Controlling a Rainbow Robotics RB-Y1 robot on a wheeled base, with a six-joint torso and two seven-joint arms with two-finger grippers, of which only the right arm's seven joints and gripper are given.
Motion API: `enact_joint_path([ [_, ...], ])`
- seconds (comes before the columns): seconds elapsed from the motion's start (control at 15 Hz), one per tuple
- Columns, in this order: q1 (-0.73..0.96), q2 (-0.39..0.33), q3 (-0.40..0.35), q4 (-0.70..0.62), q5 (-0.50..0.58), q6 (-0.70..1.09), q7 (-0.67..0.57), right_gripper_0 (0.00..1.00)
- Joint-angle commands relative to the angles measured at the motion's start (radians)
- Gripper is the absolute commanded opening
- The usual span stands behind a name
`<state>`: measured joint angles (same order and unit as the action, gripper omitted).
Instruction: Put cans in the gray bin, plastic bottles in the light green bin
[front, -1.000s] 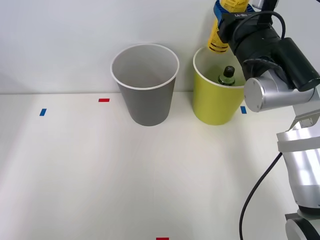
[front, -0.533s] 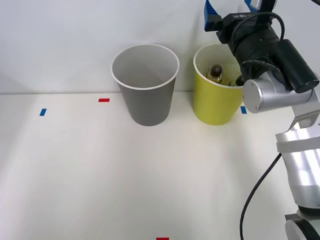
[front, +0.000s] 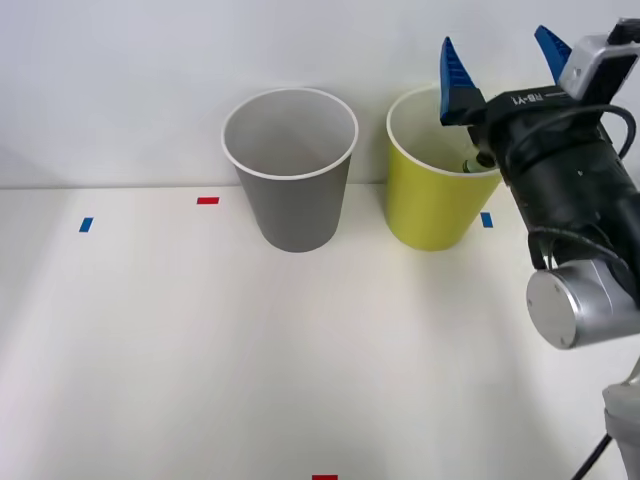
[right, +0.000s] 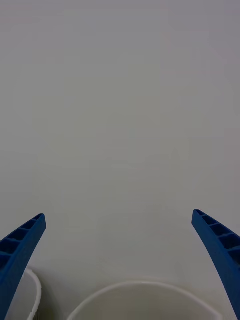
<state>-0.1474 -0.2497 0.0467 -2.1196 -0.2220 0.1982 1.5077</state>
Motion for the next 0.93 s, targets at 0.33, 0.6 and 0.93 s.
enact_joint_path([
  [0.33, 0.319, -0.002, 0.027, -0.060, 0.007, -0.310, 0.022, 1.00],
  [0.6, 0.476, 0.013, 0.039, -0.059, 0.018, -0.438, 0.032, 1.00],
  [0.93, 0.689, 0.069, 0.085, -0.059, 0.027, -0.520, 0.042, 1.00],
])
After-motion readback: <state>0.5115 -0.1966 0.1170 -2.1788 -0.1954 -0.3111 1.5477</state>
